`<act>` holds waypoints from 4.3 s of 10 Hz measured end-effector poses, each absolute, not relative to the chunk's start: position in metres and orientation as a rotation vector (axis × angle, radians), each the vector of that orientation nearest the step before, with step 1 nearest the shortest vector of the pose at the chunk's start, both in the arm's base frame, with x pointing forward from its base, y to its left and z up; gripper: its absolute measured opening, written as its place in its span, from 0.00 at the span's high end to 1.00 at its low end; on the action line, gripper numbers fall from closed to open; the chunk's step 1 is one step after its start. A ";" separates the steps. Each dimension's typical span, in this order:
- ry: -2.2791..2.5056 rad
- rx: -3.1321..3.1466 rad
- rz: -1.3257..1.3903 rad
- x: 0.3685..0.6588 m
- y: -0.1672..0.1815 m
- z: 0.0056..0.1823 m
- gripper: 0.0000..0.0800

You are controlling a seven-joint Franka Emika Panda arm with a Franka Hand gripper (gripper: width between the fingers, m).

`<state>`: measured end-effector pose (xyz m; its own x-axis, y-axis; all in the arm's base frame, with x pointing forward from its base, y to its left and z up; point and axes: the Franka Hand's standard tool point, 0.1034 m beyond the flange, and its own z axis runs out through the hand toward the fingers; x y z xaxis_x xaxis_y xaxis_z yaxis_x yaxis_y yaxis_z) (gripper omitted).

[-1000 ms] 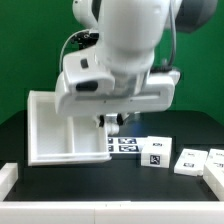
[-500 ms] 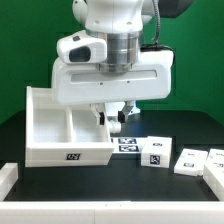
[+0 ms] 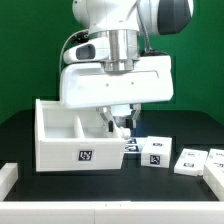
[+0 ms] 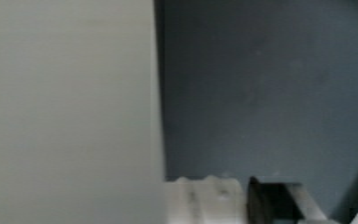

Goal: Assemble cabinet

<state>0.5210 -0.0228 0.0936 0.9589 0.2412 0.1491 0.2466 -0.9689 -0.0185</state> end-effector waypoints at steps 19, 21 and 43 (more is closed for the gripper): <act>-0.358 -3.094 -0.156 0.551 -0.053 0.077 0.04; -0.359 -3.091 -0.158 0.552 -0.051 0.079 0.00; -0.878 -3.042 -0.080 0.587 -0.132 0.056 0.89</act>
Offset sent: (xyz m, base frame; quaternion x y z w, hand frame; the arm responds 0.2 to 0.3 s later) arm 0.0091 0.0336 -0.0302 0.0728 0.0257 0.0356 0.9964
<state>0.5868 -0.1319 0.0560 0.8449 0.5333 0.0412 0.5320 -0.8459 0.0388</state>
